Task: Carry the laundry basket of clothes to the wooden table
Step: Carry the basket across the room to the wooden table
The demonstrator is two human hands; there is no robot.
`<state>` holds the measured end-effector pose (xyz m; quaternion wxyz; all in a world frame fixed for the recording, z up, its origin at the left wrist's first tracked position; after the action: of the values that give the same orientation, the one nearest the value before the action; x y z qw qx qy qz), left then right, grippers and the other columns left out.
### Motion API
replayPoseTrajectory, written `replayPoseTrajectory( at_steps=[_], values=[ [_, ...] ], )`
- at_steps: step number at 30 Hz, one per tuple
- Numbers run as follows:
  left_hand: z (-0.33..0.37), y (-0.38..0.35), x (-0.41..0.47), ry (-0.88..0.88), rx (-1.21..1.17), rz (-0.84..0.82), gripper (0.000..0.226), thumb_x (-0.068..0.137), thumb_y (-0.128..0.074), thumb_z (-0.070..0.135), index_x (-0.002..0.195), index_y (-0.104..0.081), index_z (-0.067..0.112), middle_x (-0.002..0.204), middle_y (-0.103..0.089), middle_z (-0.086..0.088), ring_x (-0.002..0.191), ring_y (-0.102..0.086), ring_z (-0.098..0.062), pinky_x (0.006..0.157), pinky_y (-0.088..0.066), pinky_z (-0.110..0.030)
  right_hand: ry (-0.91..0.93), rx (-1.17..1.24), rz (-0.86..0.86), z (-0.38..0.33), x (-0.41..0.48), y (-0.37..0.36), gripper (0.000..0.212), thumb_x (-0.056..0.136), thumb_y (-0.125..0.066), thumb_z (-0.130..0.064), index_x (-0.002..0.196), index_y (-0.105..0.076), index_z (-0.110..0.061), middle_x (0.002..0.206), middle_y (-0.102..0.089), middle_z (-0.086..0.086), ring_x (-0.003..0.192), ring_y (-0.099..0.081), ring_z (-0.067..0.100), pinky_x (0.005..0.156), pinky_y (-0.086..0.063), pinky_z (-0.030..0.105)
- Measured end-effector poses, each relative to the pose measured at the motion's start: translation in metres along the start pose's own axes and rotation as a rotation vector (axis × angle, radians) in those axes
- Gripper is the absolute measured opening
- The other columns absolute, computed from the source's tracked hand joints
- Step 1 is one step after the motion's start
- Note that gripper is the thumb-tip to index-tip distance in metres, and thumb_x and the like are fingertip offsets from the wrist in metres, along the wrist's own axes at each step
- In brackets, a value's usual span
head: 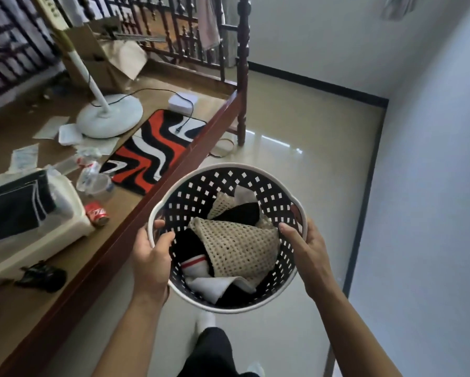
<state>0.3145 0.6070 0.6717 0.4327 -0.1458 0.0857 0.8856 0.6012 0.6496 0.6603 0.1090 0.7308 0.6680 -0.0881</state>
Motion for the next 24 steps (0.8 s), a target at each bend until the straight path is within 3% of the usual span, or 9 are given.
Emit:
replayPoseTrajectory(
  at_steps=[3, 7, 10, 14, 19, 24],
  values=[
    [0.012, -0.051, 0.052, 0.001, 0.002, -0.038, 0.022, 0.077, -0.066, 0.018, 0.093, -0.069, 0.033, 0.101, -0.074, -0.013, 0.095, -0.073, -0.031, 0.09, -0.058, -0.053, 0.006, -0.008, 0.031, -0.011, 0.061, -0.001, 0.042, 0.085, -0.067, -0.043, 0.127, -0.063, -0.039, 0.124, -0.073, -0.003, 0.116, -0.071, 0.017, 0.095, -0.062, 0.041],
    [0.037, -0.137, 0.125, -0.017, 0.009, -0.133, 0.023, 0.08, -0.063, 0.016, 0.099, -0.066, 0.029, 0.111, -0.073, -0.022, 0.105, -0.071, -0.042, 0.093, -0.057, -0.057, 0.02, -0.022, 0.147, -0.036, 0.147, 0.011, 0.058, 0.083, -0.07, -0.049, 0.137, -0.066, -0.028, 0.126, -0.076, 0.0, 0.118, -0.073, 0.021, 0.103, -0.062, 0.052],
    [0.066, -0.208, 0.167, -0.043, 0.031, -0.238, 0.023, 0.086, -0.061, 0.009, 0.102, -0.064, 0.026, 0.109, -0.072, -0.019, 0.101, -0.073, -0.035, 0.083, -0.061, -0.046, 0.016, -0.013, 0.24, -0.064, 0.199, 0.031, 0.072, 0.076, -0.07, -0.059, 0.142, -0.063, -0.031, 0.132, -0.075, -0.001, 0.124, -0.072, 0.023, 0.105, -0.06, 0.054],
    [0.103, -0.306, 0.209, -0.041, 0.041, -0.399, 0.024, 0.094, -0.056, 0.0, 0.102, -0.064, 0.021, 0.099, -0.072, -0.01, 0.086, -0.074, -0.018, 0.064, -0.059, -0.025, 0.039, 0.054, 0.378, -0.096, 0.256, 0.066, 0.05, 0.084, -0.07, -0.042, 0.133, -0.064, -0.035, 0.128, -0.074, -0.006, 0.124, -0.071, 0.02, 0.104, -0.059, 0.046],
    [0.126, -0.428, 0.248, -0.052, 0.068, -0.54, 0.023, 0.095, -0.056, -0.001, 0.107, -0.064, 0.017, 0.101, -0.073, -0.011, 0.085, -0.075, -0.016, 0.065, -0.059, -0.024, 0.064, 0.128, 0.536, -0.116, 0.327, 0.116, 0.035, 0.087, -0.068, -0.038, 0.121, -0.067, -0.045, 0.121, -0.078, -0.012, 0.12, -0.073, 0.012, 0.106, -0.059, 0.043],
    [0.129, -0.548, 0.293, -0.056, 0.111, -0.576, 0.027, 0.096, -0.054, -0.002, 0.111, -0.064, 0.018, 0.105, -0.073, -0.01, 0.094, -0.075, -0.02, 0.067, -0.06, -0.024, 0.061, 0.186, 0.566, -0.124, 0.436, 0.168, 0.036, 0.089, -0.068, -0.037, 0.124, -0.067, -0.044, 0.128, -0.077, -0.007, 0.126, -0.071, 0.019, 0.111, -0.056, 0.053]
  ],
)
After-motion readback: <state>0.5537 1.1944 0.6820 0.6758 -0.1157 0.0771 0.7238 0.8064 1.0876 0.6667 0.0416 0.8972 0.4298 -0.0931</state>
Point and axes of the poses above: each hand's wrist, its own x-axis towards the middle knuckle, its own y-axis out of the back of the hand, z = x × y, the point moved 4 cm from there along x, towards the middle knuckle
